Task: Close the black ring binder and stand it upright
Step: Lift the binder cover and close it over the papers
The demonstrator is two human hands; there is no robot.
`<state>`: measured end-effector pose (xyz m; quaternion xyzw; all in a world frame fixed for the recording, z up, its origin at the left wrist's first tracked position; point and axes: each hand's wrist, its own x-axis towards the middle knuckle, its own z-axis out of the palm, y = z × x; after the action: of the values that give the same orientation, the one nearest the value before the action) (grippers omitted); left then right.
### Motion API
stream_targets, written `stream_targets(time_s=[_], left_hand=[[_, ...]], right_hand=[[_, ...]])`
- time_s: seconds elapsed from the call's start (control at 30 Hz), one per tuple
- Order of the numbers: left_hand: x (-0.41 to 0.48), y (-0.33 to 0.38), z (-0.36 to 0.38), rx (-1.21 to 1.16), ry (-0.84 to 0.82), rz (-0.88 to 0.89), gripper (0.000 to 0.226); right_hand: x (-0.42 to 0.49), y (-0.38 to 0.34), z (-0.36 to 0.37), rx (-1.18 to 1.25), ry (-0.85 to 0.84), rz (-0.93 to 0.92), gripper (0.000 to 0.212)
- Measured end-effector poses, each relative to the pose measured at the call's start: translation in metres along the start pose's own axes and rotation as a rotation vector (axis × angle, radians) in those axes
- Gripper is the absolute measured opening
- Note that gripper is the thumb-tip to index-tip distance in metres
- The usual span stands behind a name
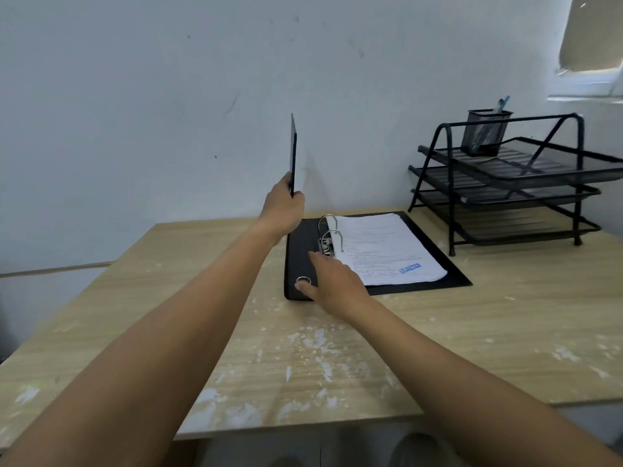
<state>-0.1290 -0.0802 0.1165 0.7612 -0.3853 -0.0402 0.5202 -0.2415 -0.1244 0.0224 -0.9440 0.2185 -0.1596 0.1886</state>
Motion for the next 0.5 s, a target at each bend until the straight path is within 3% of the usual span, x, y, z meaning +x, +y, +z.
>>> stream_targets(time_s=[0.17,0.5], left_hand=[[-0.01,-0.012,0.011,0.023,-0.002,0.001,0.04],[-0.027,-0.038,0.038,0.098,-0.099,-0.058,0.056]], right_hand=[[-0.024,0.024,-0.032,-0.167,0.097,-0.021,0.062],[-0.046,0.037,-0.087,-0.449,0.261,-0.144,0.059]])
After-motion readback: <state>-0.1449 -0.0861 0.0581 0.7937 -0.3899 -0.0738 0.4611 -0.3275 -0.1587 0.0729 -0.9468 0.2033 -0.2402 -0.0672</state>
